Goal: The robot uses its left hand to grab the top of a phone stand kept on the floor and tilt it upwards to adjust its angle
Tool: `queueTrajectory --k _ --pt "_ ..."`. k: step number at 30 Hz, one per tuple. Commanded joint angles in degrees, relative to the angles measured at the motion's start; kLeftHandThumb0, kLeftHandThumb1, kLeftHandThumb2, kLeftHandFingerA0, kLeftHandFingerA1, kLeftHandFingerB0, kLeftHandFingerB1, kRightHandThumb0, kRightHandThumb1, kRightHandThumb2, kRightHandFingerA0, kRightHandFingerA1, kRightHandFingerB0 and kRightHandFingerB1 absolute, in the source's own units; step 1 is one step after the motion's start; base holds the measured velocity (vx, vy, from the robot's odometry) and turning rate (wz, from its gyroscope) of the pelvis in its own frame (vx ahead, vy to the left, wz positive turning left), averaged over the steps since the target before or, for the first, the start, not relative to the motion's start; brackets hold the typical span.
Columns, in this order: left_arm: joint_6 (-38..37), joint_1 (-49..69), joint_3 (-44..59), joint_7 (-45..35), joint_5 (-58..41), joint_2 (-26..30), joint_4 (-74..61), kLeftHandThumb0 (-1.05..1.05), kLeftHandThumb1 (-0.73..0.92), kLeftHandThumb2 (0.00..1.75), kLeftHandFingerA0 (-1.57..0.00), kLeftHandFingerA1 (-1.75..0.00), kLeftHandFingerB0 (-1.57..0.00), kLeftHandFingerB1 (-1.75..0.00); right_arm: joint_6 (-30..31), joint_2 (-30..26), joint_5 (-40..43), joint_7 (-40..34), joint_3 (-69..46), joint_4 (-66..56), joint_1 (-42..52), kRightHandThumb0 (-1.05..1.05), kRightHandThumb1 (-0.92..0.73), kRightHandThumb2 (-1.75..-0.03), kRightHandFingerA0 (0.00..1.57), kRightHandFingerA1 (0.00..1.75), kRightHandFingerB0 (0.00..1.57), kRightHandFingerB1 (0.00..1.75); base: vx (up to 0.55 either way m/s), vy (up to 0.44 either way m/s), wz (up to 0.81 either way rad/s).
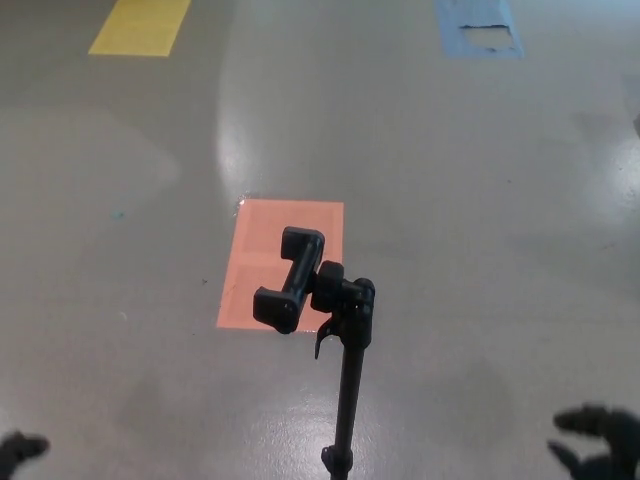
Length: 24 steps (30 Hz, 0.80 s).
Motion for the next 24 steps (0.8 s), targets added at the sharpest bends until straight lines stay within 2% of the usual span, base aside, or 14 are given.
queueTrajectory --k 1,2,5,6,7,15,16,21,23,24 --pt "-6.0 -3.0 -1.7 -2.9 1.9 3.3 4.6 -0.79 0.64 0.99 -0.12 -0.44 0.0 -0.36 -0.5 -2.2 -1.9 2.3 1.9 4.7 -3.8 -0.56 -0.79 -0.64 0.25 0.35 0.24 0.31 0.0 0.0 0.0" --pt "-6.5 -3.1 -1.7 -2.7 1.9 3.4 4.9 -0.37 0.45 1.04 0.0 -0.47 0.0 -0.47 -0.9 -2.0 -1.7 1.7 1.8 4.9 -3.9 -0.58 -0.79 -0.64 0.24 0.35 0.26 0.31 0.0 0.0 0.0" --pt "-7.4 -3.2 -1.5 -2.4 1.4 3.4 5.5 -0.37 0.45 1.04 0.0 -0.47 0.0 -0.47 -1.7 -1.8 -1.5 0.2 1.7 5.2 -3.9 -0.61 -0.8 -0.65 0.24 0.36 0.22 0.29 0.0 0.0 0.0" --pt "-8.1 -3.1 -1.6 -2.1 1.4 3.4 5.6 -0.76 0.81 0.66 -0.13 -0.26 -0.11 -0.24 -2.0 -1.7 -1.4 -0.6 1.5 5.2 -3.8 -0.62 -0.84 -0.65 0.19 0.33 0.22 0.29 0.0 0.0 0.0" --pt "-9.6 -2.9 -1.9 -1.0 1.8 3.4 5.3 -0.85 0.67 0.99 -0.09 -0.26 -0.09 -0.24 -3.1 -1.5 -0.7 -1.9 0.6 5.1 -3.3 -0.62 -0.85 -0.66 0.18 0.33 0.18 0.28 0.0 0.0 0.0" --pt "-18.6 -2.8 -6.4 9.5 6.8 4.3 0.5 -0.88 0.67 1.02 -0.08 -0.31 -0.08 -0.19 -8.7 -0.6 1.0 -6.3 -2.9 5.3 -1.7 -0.65 -0.87 -0.65 0.21 0.35 0.18 0.29 0.0 0.0 0.0" --pt "-19.9 -3.0 -7.2 10.8 7.9 4.7 -0.7 -0.93 0.72 1.06 -0.09 -0.23 -0.08 -0.13 -9.0 -0.5 1.1 -6.5 -3.2 5.3 -1.8 -0.34 -0.59 -1.12 0.01 0.49 0.0 0.47 0.0 0.0 0.0" --pt "-25.1 -4.1 -10.9 14.7 13.2 8.0 -9.6 -0.89 0.76 1.11 -0.02 -0.19 0.0 -0.12 -10.5 -0.3 0.8 -7.7 -3.6 5.4 -1.9 -0.34 -0.58 -1.12 0.01 0.48 0.0 0.48 0.0 0.0 0.0" --pt "-25.5 -4.2 -11.9 15.3 14.9 9.6 -14.8 -0.85 0.73 1.11 -0.03 -0.21 0.0 -0.15 -10.7 -0.4 0.8 -7.6 -3.8 5.5 -2.1 -0.34 -0.58 -1.12 0.01 0.48 0.0 0.48 0.0 0.0 0.0" --pt "-25.9 -4.1 -12.0 15.6 15.7 10.4 -17.7 -0.86 0.73 1.08 -0.09 -0.21 0.0 -0.13 -10.8 -0.5 0.7 -7.5 -3.8 5.5 -2.0 -0.34 -0.58 -1.12 0.01 0.49 0.0 0.48 0.0 0.0 0.0"
